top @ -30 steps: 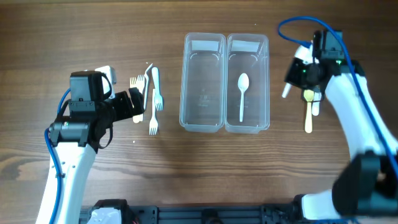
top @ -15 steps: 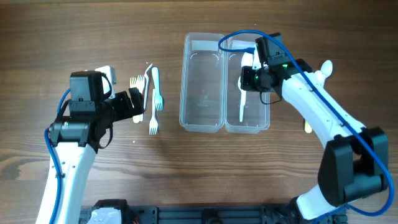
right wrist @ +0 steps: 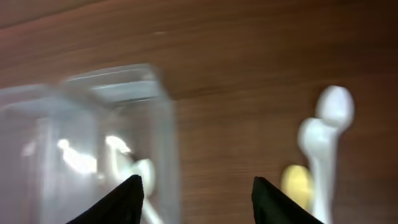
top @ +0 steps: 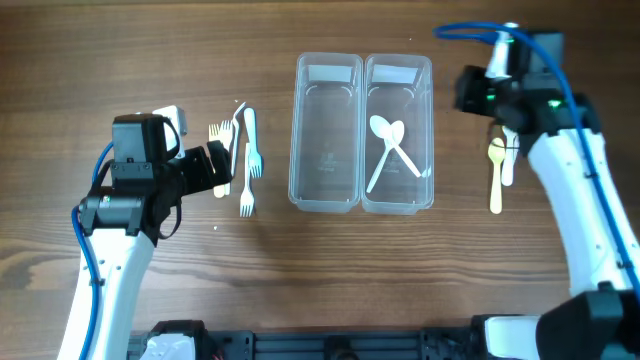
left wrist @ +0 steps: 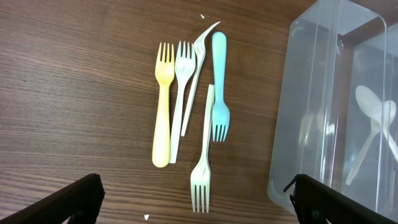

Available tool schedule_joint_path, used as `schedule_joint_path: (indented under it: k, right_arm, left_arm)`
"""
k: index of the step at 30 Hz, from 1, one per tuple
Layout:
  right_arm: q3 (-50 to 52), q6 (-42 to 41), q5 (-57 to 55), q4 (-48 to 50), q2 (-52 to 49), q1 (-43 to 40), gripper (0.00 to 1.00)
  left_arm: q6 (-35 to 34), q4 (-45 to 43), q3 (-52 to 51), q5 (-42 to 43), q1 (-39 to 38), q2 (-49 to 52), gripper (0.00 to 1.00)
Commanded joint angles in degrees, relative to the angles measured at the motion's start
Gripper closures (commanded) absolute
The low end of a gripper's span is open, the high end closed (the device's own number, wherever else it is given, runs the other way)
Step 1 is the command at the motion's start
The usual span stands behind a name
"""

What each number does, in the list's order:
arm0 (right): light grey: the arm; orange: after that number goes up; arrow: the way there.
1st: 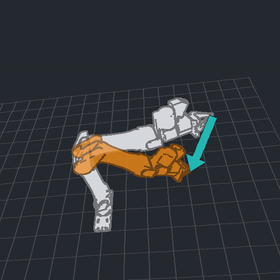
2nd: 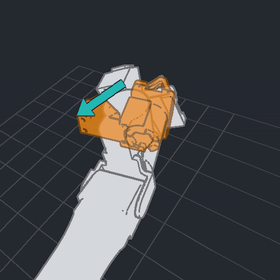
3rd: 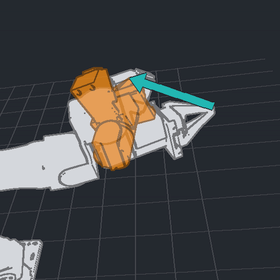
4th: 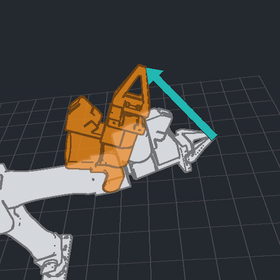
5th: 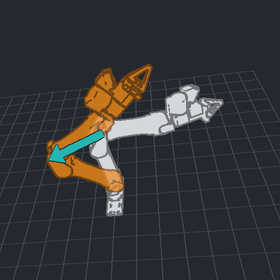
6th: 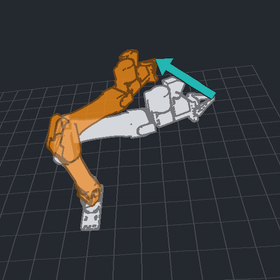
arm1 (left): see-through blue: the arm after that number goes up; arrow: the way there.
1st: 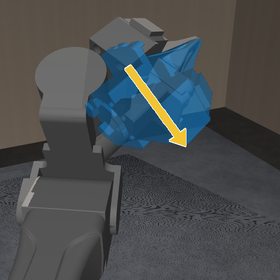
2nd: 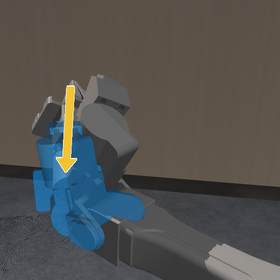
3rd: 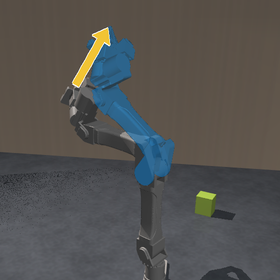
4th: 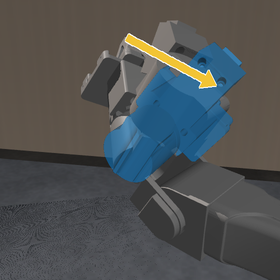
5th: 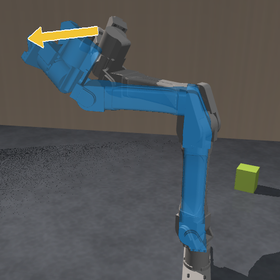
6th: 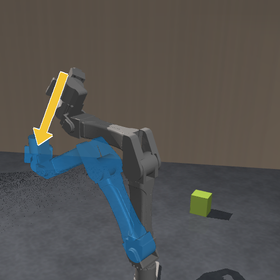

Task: Pack container
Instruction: 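Carry the white spoon into the right container and release it, then lower the right gripper onto the yellow spoon and grasp it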

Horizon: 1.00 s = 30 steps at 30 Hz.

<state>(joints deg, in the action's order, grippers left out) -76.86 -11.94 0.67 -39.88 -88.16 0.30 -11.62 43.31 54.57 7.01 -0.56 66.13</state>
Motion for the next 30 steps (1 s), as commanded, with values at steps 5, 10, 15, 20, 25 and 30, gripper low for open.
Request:
schedule_joint_path:
  k: [5, 10, 15, 20, 25, 30]
  right_arm:
    - [1.25, 4.59, -3.26, -3.87, -10.32, -9.75, 0.48]
    - [1.25, 9.14, -3.28, -8.15, -16.70, -10.51, 0.52]
    - [1.57, 10.47, -3.78, -9.60, -20.13, -10.51, 0.54]
    - [1.62, 10.47, -4.98, -10.05, -21.14, -11.10, 0.53]
    - [4.96, 10.84, -5.42, -8.31, -21.16, -11.52, 0.49]
    - [9.25, 9.57, -5.44, -5.11, -21.16, -11.58, 0.48]
  left_arm:
    - [0.90, -0.15, 1.16, 0.87, 0.46, 0.33, 0.00]
    - [0.90, -0.15, 1.16, 0.90, 0.46, 0.33, 0.00]
    - [0.90, -0.15, 1.16, 0.90, 0.46, 0.33, 0.00]
    - [0.90, -0.15, 1.16, 0.90, 0.46, 0.33, 0.00]
    - [0.90, -0.15, 1.16, 0.87, 0.46, 0.33, 0.00]
    - [0.90, -0.15, 1.16, 0.87, 0.46, 0.33, 0.00]
